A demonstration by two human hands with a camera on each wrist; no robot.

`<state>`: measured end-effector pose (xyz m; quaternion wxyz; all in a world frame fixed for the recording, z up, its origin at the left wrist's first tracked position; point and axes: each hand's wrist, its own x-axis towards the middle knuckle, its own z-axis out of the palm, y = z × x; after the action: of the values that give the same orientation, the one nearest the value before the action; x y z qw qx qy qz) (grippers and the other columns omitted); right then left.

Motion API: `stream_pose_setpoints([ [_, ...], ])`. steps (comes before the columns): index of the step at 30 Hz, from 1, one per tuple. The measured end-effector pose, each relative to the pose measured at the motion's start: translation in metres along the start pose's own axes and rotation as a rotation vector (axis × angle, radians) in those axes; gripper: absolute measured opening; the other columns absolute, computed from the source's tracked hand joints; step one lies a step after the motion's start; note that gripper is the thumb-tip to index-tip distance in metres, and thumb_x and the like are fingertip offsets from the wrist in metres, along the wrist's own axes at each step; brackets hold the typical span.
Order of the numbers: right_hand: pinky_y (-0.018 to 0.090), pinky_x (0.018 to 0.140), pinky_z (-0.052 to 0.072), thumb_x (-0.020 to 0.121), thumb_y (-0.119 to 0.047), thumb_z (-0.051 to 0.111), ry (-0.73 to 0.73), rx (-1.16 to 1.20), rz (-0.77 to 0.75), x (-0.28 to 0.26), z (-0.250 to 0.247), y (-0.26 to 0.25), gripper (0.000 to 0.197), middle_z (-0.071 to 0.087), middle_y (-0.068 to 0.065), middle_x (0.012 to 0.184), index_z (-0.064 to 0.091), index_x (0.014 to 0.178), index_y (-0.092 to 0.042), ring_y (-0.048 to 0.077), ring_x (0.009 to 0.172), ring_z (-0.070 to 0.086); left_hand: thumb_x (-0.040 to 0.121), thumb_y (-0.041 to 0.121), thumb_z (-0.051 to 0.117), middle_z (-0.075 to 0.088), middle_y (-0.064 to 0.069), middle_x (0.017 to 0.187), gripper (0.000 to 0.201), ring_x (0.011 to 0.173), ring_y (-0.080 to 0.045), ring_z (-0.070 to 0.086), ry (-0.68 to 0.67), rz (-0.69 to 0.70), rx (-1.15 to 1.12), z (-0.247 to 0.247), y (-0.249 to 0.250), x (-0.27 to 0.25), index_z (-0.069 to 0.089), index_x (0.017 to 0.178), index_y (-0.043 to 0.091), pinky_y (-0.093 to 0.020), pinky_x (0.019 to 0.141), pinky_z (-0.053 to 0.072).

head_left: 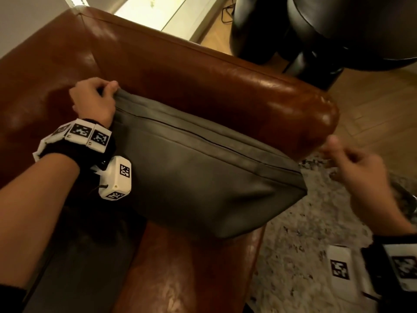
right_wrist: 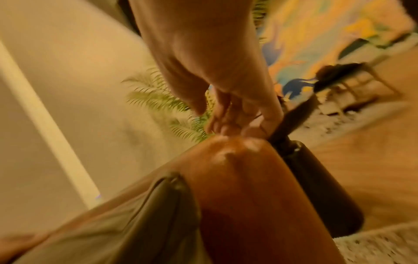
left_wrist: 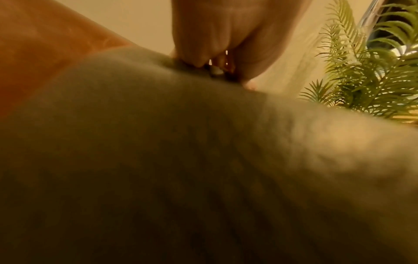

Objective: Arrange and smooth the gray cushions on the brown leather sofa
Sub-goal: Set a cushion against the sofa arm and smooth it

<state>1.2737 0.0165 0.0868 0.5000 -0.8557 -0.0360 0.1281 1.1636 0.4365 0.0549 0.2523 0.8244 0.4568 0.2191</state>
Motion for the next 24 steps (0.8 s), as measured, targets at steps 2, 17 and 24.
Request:
stream_pose_setpoints([
  [2,0.035,0.074,0.051,0.084,-0.056,0.055,-0.152,-0.124,0.056,-0.001,0.027,-0.001,0.035,0.067,-0.005,0.087,0.069,0.089,-0.024,0.012,0.084,0.061,0.093,0.033,0.053,0.068,-0.017,0.111,0.033,0.110,-0.032,0.058,-0.022,0.027,0.005,0.001,0.007,0.002,0.070,0.106,0.007,-0.046,0.102,0.041],
  [17,0.039,0.071,0.054,0.072,-0.061,0.062,0.044,-0.052,0.179,-0.053,0.037,0.021,0.055,0.064,0.007,0.085,0.061,0.092,-0.010,0.019,0.076,0.063,0.093,0.037,0.052,0.040,-0.022,0.133,0.047,0.122,-0.031,0.042,0.088,-0.059,-0.066,-0.017,-0.024,-0.040,0.049,0.123,0.000,-0.032,0.102,0.032],
  [24,0.013,0.073,0.052,0.079,-0.031,0.063,0.107,0.528,0.080,-0.062,0.049,0.009,0.017,0.070,-0.005,0.085,0.064,0.089,-0.018,0.004,0.085,0.066,0.082,0.036,0.064,0.071,-0.010,0.101,0.039,0.087,-0.014,0.064,0.153,-0.196,-0.324,-0.024,-0.015,-0.018,0.070,0.109,0.008,-0.025,0.084,0.050],
])
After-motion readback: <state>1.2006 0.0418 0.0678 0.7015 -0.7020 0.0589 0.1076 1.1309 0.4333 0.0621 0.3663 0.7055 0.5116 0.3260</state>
